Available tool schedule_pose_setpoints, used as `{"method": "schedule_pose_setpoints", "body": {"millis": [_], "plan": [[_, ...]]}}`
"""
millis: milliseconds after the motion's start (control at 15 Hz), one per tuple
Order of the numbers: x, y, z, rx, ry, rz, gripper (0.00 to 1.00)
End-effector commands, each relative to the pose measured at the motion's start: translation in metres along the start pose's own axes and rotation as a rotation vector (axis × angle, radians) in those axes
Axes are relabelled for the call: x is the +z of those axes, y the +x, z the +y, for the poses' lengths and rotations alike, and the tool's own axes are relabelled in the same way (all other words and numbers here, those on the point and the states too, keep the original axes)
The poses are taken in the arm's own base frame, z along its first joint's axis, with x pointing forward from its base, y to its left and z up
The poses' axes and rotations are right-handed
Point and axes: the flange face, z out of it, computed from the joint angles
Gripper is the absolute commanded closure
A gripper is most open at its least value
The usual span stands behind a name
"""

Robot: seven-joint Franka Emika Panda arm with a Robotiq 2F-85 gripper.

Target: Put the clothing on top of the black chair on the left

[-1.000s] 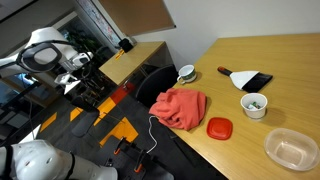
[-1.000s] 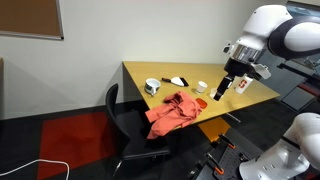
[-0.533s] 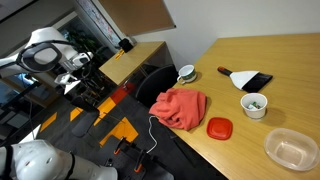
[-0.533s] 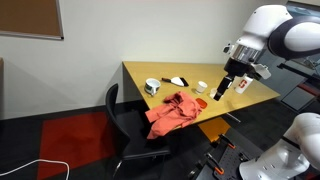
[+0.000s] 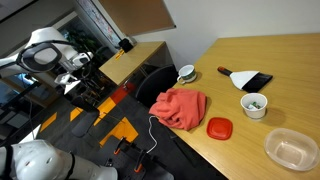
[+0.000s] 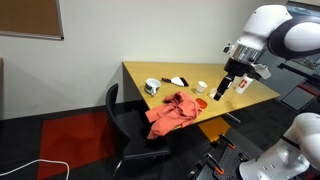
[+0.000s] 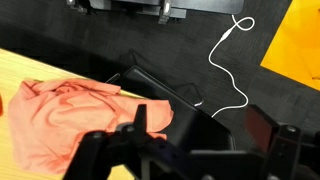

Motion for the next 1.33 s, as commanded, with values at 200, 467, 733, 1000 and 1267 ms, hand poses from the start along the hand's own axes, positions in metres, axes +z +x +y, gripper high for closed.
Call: {"method": "schedule_pose_setpoints", "body": {"millis": [200, 467, 733, 1000, 1267], "plan": [[0.001, 0.012, 0.018, 0.046, -0.026, 0.035, 0.00], [0.010, 0.043, 0.077, 0.098, -0.087, 0.169, 0.00], [0.042, 0.075, 0.118, 0.219, -0.068, 0.200, 0.00], [0.048, 0.070, 0.119, 0.203, -0.076, 0.181, 0.00], [0.049, 0.075, 0.122, 0.208, -0.075, 0.182, 0.00]]}}
